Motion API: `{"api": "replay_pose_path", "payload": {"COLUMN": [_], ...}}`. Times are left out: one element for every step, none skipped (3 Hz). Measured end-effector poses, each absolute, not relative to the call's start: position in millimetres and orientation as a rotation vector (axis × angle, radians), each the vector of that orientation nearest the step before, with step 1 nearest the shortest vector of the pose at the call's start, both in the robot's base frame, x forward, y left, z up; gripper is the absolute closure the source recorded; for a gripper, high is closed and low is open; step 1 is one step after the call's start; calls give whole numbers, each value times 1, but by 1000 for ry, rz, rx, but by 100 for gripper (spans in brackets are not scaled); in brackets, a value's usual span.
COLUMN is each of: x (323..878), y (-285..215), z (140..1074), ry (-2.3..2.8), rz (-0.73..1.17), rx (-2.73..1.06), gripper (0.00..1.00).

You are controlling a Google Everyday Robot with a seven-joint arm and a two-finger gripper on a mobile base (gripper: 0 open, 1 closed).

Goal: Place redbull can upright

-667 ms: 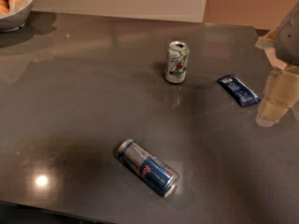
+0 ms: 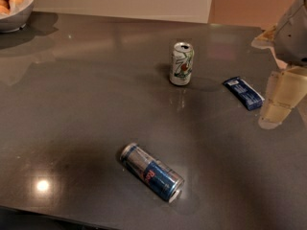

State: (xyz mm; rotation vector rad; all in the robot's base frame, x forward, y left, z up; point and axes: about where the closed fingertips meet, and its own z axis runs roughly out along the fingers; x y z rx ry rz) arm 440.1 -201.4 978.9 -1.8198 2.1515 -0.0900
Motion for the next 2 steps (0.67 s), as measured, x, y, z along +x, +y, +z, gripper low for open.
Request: {"api": "replay_pose_path", "payload": {"x": [443, 448], "y": [-164, -129], "z": [973, 964], "ry": [1983, 1787], "rz": [-37, 31], "rx": [-2009, -2189], "gripper": [0, 0]}}
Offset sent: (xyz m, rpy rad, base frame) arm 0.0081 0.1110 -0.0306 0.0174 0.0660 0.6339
